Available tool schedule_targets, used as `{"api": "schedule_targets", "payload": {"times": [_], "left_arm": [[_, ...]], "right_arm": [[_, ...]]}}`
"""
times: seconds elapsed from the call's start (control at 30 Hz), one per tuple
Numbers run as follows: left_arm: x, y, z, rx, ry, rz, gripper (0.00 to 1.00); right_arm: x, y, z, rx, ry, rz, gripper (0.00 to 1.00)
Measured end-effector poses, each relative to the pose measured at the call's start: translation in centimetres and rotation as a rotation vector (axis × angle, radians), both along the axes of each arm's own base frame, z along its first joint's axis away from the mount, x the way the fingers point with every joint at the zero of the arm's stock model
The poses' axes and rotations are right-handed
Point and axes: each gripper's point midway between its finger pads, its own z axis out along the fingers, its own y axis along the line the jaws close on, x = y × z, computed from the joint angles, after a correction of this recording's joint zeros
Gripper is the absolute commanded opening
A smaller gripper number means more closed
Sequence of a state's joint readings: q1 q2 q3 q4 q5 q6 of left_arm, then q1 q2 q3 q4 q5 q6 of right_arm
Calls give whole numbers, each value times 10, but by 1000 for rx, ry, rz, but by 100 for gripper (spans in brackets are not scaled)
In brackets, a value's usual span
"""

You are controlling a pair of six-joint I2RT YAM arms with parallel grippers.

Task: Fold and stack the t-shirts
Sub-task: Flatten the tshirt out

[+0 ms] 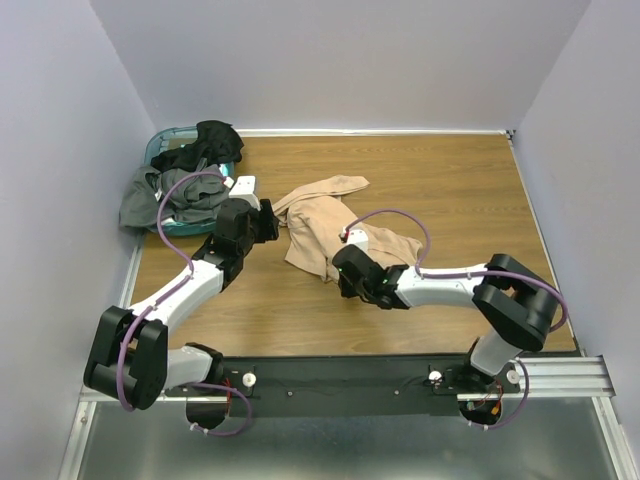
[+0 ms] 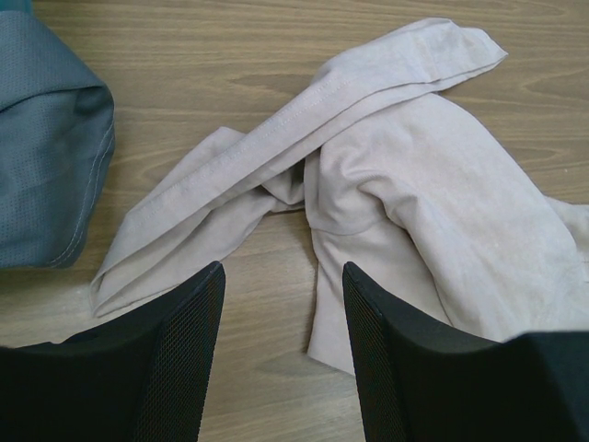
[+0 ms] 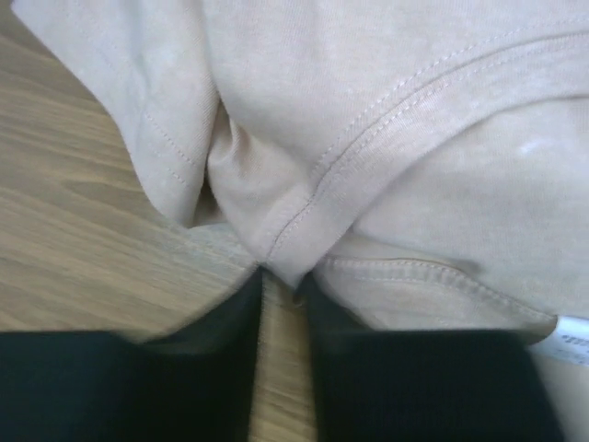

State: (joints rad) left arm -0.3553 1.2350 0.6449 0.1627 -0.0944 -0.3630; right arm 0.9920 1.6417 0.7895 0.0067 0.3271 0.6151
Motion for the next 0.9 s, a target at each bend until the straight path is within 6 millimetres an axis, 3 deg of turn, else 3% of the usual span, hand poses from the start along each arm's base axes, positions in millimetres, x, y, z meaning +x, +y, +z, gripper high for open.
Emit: {"api": "schedule_targets", "payload": {"times": [0.03,0.17,0.27,0.37,0.47,0.57,0.73,0.9], "left_arm": [[0,0,0,0,0,0,62],[1,2,0,8,-1,9,62],[0,5,-2,20,4,20,62],[1,6,-10,39,28,20,62],[1,3,-21,60,63,10,62],[1,-4,-29,76,91,-10,62],[-3,-14,-41,100,134,-39,62],[-10,-18,-48,120,160,-53,62]], "right_arm": [[1,-1,0,-7,-7,1,0],[9,-9,7,-24,-43,-36,0],[24,-27,34,-17,-98,-84,1],[58,-64,79,30,-189,-197,0],[92,-120,126,61,-296,-351,1],[110,-166,148,45,-354,-458,0],[122,-224,144,-24,-344,-585,1],[132,-276,121,-88,-277,-699,1]]}}
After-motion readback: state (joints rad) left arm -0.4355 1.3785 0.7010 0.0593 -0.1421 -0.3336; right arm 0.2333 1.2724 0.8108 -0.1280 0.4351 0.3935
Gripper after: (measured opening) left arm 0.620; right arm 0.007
